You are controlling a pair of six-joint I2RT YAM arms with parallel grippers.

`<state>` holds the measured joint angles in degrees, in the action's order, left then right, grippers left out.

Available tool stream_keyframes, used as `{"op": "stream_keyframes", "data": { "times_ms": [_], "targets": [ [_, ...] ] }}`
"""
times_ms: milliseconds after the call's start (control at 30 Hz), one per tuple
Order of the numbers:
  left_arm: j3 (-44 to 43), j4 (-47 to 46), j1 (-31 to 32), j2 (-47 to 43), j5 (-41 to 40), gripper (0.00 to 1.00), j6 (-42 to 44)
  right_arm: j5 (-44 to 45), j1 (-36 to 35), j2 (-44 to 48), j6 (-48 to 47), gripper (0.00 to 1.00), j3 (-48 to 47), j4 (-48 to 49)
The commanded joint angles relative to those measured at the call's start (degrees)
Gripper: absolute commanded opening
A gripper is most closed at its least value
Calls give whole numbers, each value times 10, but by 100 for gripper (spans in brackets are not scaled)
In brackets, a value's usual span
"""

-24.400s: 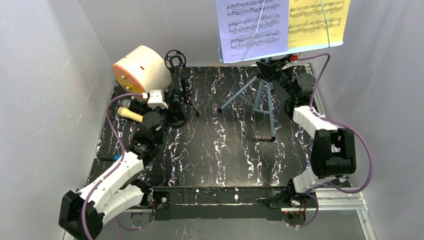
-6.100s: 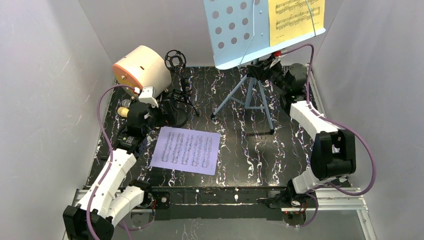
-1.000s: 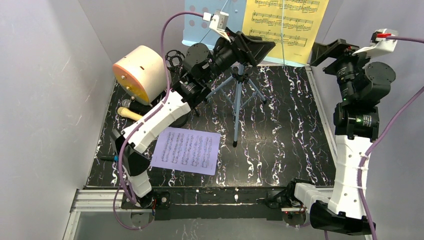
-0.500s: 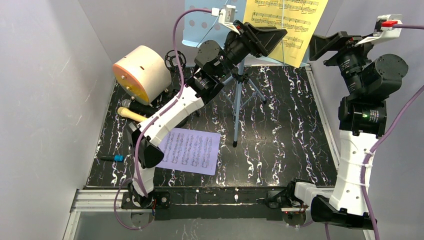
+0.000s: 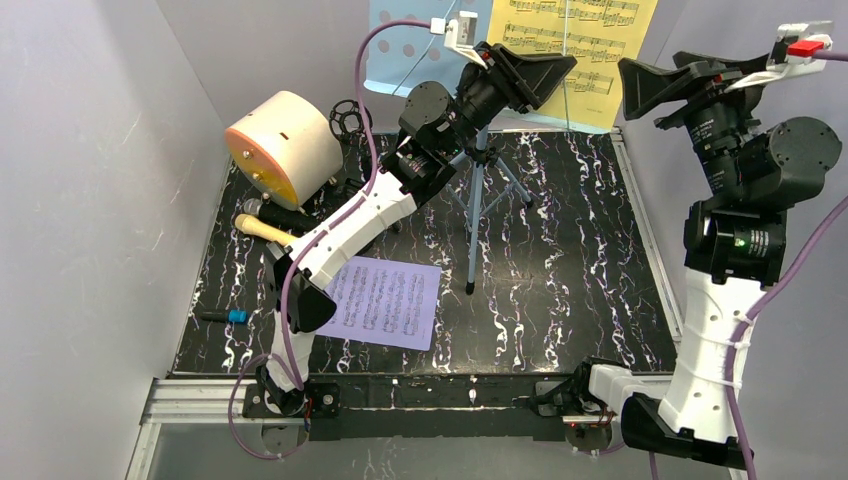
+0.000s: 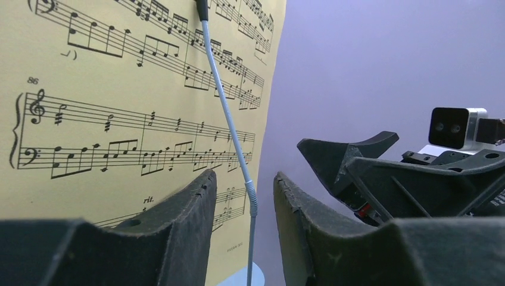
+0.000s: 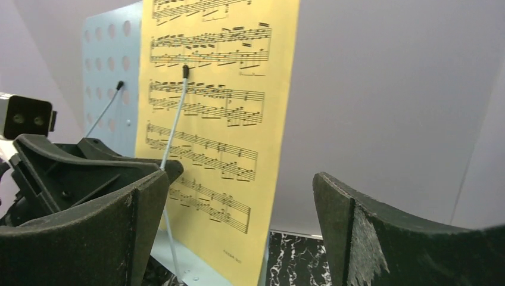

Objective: Pack up the instrument practice props
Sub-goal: Pick up the sheet music from the music stand.

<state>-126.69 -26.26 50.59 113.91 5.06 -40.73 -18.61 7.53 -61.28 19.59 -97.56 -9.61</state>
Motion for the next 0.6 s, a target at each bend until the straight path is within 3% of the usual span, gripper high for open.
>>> {"op": "stream_keyframes", "data": {
  "times_ms": [0,333,567],
  "targets": [
    [-27,-23,6,-12,-18,37,7,-86,3,-27,34,99,-24,37],
    [-38,-23,9,6,-22,35,6,-96,3,-68,38,99,-32,51],
    [-44,-26,10,8,-24,25,9,-148,3,-96,57,99,-38,75]
  ]
}}
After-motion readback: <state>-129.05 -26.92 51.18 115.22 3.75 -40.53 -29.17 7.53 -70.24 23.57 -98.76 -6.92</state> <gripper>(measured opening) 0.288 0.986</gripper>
